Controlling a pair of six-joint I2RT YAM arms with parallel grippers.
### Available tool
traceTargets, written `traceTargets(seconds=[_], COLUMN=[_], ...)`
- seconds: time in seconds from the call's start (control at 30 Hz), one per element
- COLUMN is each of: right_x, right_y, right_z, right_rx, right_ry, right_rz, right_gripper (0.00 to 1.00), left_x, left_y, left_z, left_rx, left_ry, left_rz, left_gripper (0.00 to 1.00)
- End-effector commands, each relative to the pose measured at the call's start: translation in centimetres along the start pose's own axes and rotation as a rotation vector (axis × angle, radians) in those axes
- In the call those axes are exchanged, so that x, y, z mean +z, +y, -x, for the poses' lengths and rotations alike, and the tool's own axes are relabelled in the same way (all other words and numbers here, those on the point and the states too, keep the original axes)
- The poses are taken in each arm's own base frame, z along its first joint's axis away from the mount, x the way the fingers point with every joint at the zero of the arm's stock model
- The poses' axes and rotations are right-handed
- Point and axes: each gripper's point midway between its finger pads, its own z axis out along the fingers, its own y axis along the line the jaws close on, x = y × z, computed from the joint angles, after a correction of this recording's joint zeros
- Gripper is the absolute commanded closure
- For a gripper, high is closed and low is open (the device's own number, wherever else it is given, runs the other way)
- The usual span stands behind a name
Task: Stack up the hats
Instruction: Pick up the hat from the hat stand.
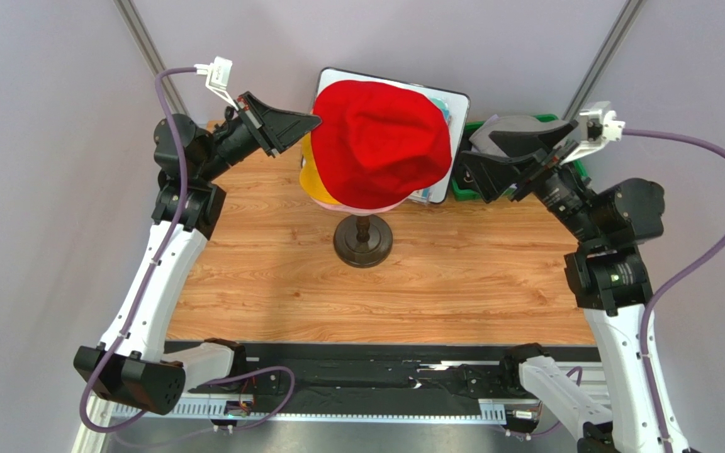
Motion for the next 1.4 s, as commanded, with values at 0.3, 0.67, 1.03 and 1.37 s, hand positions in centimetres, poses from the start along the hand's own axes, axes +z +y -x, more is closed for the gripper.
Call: traceTargets(seconds=[0.3, 0.67, 1.03, 1.37], right_x=[4.7, -0.2, -2.6, 3.8], right_y=[2.5, -1.8, -1.1, -10.8], right_z=[-3.7, 1.6, 12.5, 9.6], right_rx=[0.001, -0.146, -0.259, -0.196], right_ry=[0.132, 0.053, -0.127, -0.015], right_rz=[0.059, -0.308, -0.449, -0.579], right_gripper=[0.27, 1.0, 1.0, 1.0], left_x=[0.1, 0.2, -0.6, -2.3], left_y=[-1.0, -0.3, 2.1, 3.3], left_z=[0.5, -0.1, -0.2, -0.1], left_rx=[0.053, 0.106, 0.167, 0.289], left_ry=[0.006, 0.093, 0.087, 0.069], left_rz=[-0.011, 0.043, 0.17, 0.267], left_gripper=[1.0, 0.41, 0.07, 0.06])
